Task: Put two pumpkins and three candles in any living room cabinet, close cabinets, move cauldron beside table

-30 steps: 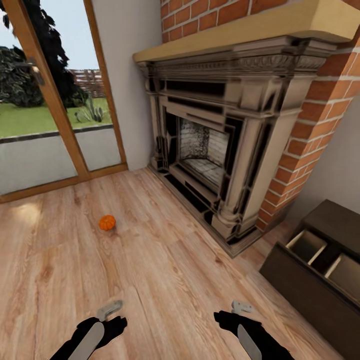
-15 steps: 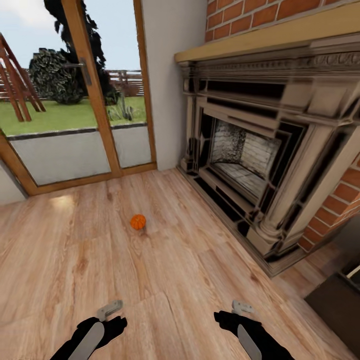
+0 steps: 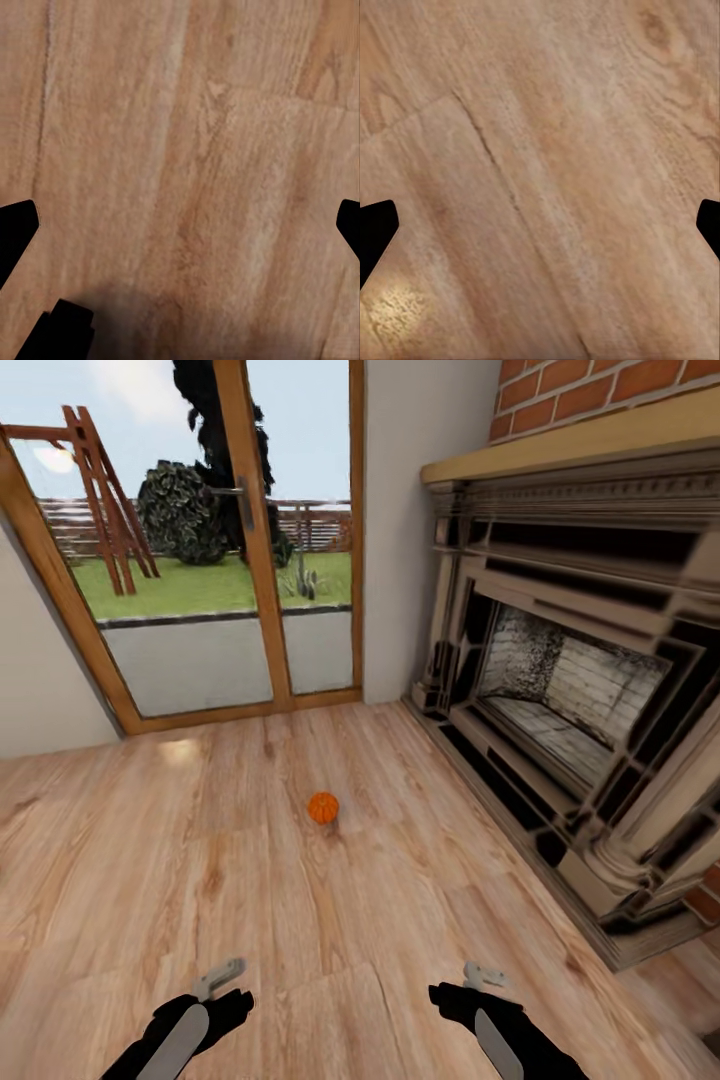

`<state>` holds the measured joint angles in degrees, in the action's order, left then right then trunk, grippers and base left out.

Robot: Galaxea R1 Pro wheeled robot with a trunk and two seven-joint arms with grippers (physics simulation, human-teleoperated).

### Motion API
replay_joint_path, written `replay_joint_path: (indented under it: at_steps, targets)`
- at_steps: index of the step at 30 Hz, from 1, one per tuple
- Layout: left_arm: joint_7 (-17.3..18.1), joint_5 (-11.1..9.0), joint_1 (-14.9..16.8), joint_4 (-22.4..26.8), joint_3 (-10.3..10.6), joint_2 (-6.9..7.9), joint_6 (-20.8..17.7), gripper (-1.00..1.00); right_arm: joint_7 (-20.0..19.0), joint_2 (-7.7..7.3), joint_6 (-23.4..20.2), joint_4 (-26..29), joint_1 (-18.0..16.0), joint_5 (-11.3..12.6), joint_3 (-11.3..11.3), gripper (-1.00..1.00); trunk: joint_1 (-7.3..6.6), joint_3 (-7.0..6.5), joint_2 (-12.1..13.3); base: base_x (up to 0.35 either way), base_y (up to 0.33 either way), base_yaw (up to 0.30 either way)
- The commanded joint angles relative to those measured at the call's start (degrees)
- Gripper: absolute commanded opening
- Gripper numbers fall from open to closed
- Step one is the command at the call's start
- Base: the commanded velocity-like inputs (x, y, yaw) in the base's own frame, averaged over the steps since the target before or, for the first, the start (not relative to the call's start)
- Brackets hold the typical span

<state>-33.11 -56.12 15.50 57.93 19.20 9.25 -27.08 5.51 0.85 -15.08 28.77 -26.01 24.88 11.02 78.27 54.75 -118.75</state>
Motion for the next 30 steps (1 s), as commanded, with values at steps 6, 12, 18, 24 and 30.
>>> replay_joint_path:
  at_steps: [6, 12, 18, 24, 30]
  targets:
    - [-0.5, -0.5, 0.1, 0.1, 0.2, 0.14, 0.1, 1.0, 0.5, -0.06, -0.1, 0.1, 0.0, 0.6, 0.4, 1.0, 0.0, 0.05, 0.0, 0.229, 0.001, 0.292]
    - [-0.5, -0.5, 0.1, 0.1, 0.2, 0.14, 0.1, 1.0, 0.4, -0.06, 0.0, 0.2, 0.0, 0.6, 0.4, 1.0, 0.0, 0.05, 0.0, 0.327, 0.0, 0.292]
    - [-0.5, -0.5, 0.1, 0.1, 0.2, 0.15, 0.1, 1.0, 0.1, -0.06, 0.0, 0.2, 0.0, 0.6, 0.4, 1.0, 0.0, 0.05, 0.0, 0.333, 0.0, 0.292]
    - [-0.5, -0.5, 0.1, 0.1, 0.2, 0.22, 0.2, 1.0, -0.1, -0.06, 0.0, 0.2, 0.0, 0.6, 0.4, 1.0, 0.0, 0.05, 0.0, 0.334, 0.0, 0.292]
    - [-0.5, -0.5, 0.1, 0.1, 0.2, 0.2, 0.2, 1.0, 0.0, -0.11, -0.1, 0.2, 0.0, 0.6, 0.3, 1.0, 0.0, 0.05, 0.0, 0.334, 0.0, 0.292]
